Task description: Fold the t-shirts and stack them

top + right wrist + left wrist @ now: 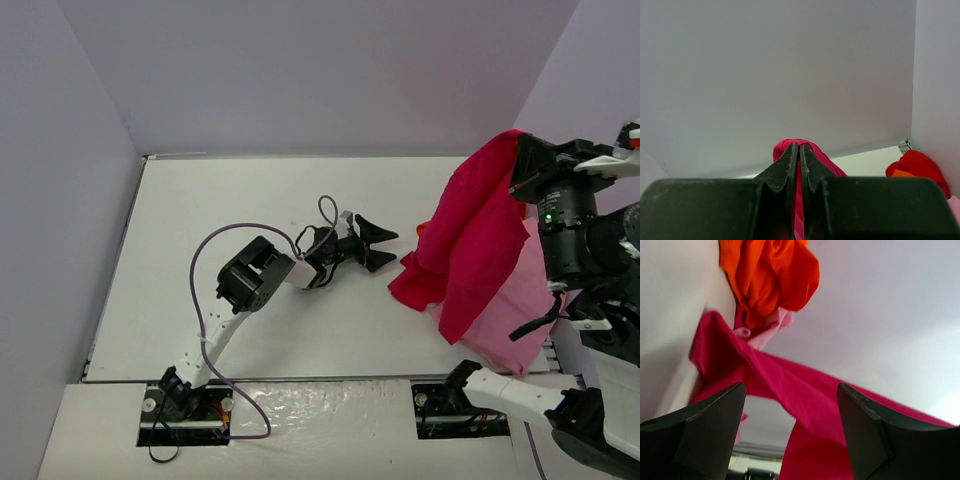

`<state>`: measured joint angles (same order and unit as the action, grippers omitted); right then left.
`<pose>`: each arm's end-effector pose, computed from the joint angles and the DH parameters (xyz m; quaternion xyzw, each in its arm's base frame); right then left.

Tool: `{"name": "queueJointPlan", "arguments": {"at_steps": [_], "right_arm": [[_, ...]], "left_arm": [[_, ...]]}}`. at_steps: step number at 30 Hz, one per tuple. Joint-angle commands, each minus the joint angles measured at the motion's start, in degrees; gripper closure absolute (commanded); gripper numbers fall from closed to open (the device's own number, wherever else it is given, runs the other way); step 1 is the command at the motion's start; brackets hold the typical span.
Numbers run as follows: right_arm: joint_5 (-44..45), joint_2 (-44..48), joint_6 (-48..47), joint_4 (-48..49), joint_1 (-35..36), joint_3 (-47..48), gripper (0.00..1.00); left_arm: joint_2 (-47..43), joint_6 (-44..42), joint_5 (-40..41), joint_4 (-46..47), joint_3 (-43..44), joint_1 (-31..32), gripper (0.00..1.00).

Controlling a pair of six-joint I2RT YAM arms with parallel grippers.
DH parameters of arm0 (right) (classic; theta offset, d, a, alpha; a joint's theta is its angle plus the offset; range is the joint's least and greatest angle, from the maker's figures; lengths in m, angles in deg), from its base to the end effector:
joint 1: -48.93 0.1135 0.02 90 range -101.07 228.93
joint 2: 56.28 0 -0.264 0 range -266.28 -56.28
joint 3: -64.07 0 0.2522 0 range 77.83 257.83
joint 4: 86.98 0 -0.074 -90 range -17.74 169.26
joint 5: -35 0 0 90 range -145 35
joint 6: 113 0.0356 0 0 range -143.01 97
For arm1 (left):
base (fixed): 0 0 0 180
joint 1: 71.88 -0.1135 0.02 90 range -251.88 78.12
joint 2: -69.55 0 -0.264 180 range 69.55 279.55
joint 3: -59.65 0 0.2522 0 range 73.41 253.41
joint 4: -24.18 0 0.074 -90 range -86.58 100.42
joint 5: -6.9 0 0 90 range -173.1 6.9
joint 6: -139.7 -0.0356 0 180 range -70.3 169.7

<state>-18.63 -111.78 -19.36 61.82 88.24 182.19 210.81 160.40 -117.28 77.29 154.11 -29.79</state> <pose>0.0707 0.0306 0.6085 0.1168 0.5258 0.1613 0.8270 0.3587 -0.3509 0.1062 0.1785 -0.6501 0.7382 0.0231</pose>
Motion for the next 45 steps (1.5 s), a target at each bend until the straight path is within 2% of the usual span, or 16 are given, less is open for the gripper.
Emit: {"name": "queueJointPlan", "arguments": {"at_steps": [1, 5, 7, 14, 23, 29, 31, 32, 33, 35, 36, 37, 45], "right_arm": [[-1.5, -3.0, -0.1, 4.8, -0.1, -0.9, 1.0], [-0.6, -3.1, -0.8, 5.1, -0.2, -1.8, 1.0], [-0.6, -2.9, -0.8, 5.4, -0.2, -2.2, 1.0], [-1.8, -1.9, -0.7, 6.4, -0.2, -3.9, 1.0], [-4.4, -0.7, -2.1, 7.3, -0.2, -2.8, 1.0], [-4.6, -2.2, -3.0, 7.4, -0.2, -1.0, 1.0], [-4.4, -2.6, -3.1, 7.5, -0.2, -1.2, 1.0], [-4.4, -2.5, -3.1, 7.5, -0.1, -1.3, 1.0], [-4.2, -2.6, -3.1, 7.5, -0.1, -1.3, 1.0], [-3.8, -2.3, -3.1, 7.6, -0.2, -1.5, 1.0], [-3.5, -2.1, -3.1, 7.6, -0.1, -1.7, 1.0], [-2.8, -2.0, -3.1, 7.8, -0.2, -2.1, 1.0], [1.4, 0.4, -5.7, 8.2, -0.2, -5.4, 1.0]], "left_arm": [[-3.9, 13.1, -7.0, 6.3, -3.8, 1.1, 0.3], [-6.6, 18.7, -7.8, 11.5, -8.7, 1.1, 0.3], [-6.4, 20.8, -8.7, 12.6, -8.0, 1.1, 0.3], [-0.8, 24.0, -10.3, 12.1, 1.0, 1.9, 0.3], [9.6, 27.8, -11.2, 8.7, 18.4, 5.2, 0.3], [12.9, 29.6, -10.9, 8.2, 23.9, 6.7, 0.31], [12.7, 29.7, -10.6, 8.3, 23.6, 6.7, 0.36], [12.6, 29.5, -10.5, 8.4, 23.4, 6.7, 0.42], [12.5, 29.3, -10.3, 8.5, 23.1, 6.6, 0.65], [11.8, 28.6, -10.1, 8.5, 21.2, 6.4, 0.89], [11.3, 28.5, -9.7, 8.6, 20.1, 6.4, 0.97], [10.3, 27.0, -8.8, 8.9, 18.0, 6.0, 1.0], [4.3, 20.6, -6.6, 9.9, 6.6, 1.9, 1.0]]}}
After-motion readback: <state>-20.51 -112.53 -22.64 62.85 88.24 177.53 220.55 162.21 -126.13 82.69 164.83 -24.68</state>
